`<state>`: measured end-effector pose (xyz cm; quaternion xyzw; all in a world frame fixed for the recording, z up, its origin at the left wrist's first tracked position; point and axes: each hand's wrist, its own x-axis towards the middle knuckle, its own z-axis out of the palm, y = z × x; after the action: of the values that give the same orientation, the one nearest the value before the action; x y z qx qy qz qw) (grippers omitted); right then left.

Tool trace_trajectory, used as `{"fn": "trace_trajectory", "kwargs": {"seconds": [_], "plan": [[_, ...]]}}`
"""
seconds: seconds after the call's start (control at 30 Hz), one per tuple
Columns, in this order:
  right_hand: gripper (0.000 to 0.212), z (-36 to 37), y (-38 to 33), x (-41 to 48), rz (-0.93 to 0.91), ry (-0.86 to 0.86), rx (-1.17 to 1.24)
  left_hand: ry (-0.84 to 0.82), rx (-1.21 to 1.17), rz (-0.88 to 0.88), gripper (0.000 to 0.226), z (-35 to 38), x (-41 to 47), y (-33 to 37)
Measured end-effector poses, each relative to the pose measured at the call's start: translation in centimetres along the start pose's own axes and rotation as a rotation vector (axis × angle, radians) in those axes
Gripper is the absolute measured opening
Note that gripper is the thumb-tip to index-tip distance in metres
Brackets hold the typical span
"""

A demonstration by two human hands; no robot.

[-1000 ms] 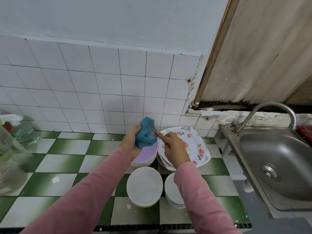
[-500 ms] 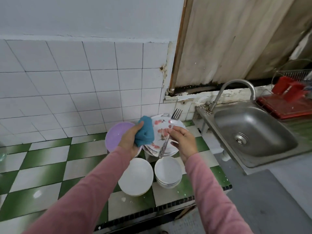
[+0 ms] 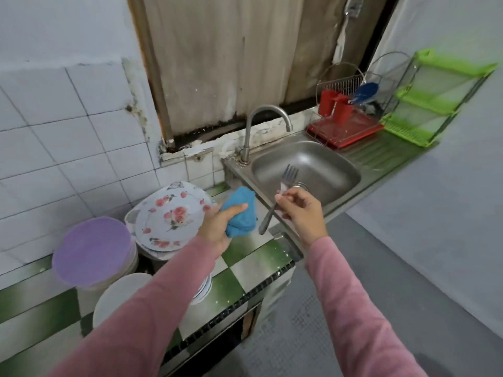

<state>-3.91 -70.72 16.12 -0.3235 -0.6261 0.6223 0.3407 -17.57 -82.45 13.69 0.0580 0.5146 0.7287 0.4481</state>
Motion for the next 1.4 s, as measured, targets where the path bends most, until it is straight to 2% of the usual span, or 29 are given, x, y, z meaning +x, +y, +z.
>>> {"fn": "trace_trajectory", "kwargs": {"seconds": [0.17,0.3,0.4,0.53,0.73,0.93,1.17,1.3,1.4], "plan": [[0.021,-9.5,-1.6,3.7,-0.048,0.053,-0.041,-0.016,0.014,0.004,0.034,9.9,3.8,-2.7],[0.016,-16.9,-2.7,7.0,-0.071,0.093,-0.029,-0.03,0.036,0.009,0.035,18.3,7.1,-5.4],[0.02,-21.0,-3.0,9.6,-0.07,0.108,-0.029,-0.025,0.042,0.016,0.042,23.1,9.3,-6.9],[0.023,-24.6,-3.1,13.4,-0.051,0.14,-0.035,-0.036,0.049,0.029,0.04,27.5,12.1,-8.0],[0.024,-26.8,-2.5,20.8,-0.094,0.144,-0.073,0.038,0.046,0.084,0.023,32.6,17.7,-6.7],[0.015,-28.1,-4.9,30.2,-0.217,0.176,-0.1,0.06,-0.002,0.172,0.035,36.2,24.8,-2.6],[0.006,-26.6,-9.3,38.1,-0.404,0.113,-0.03,0.152,-0.029,0.307,0.024,38.6,30.2,2.1],[0.004,-25.6,-12.0,42.0,-0.518,0.098,-0.005,0.241,0.015,0.374,0.046,39.3,33.0,4.5],[0.01,-25.4,-13.0,45.2,-0.538,0.069,-0.031,0.279,0.015,0.417,0.047,40.0,35.1,6.2]]}}
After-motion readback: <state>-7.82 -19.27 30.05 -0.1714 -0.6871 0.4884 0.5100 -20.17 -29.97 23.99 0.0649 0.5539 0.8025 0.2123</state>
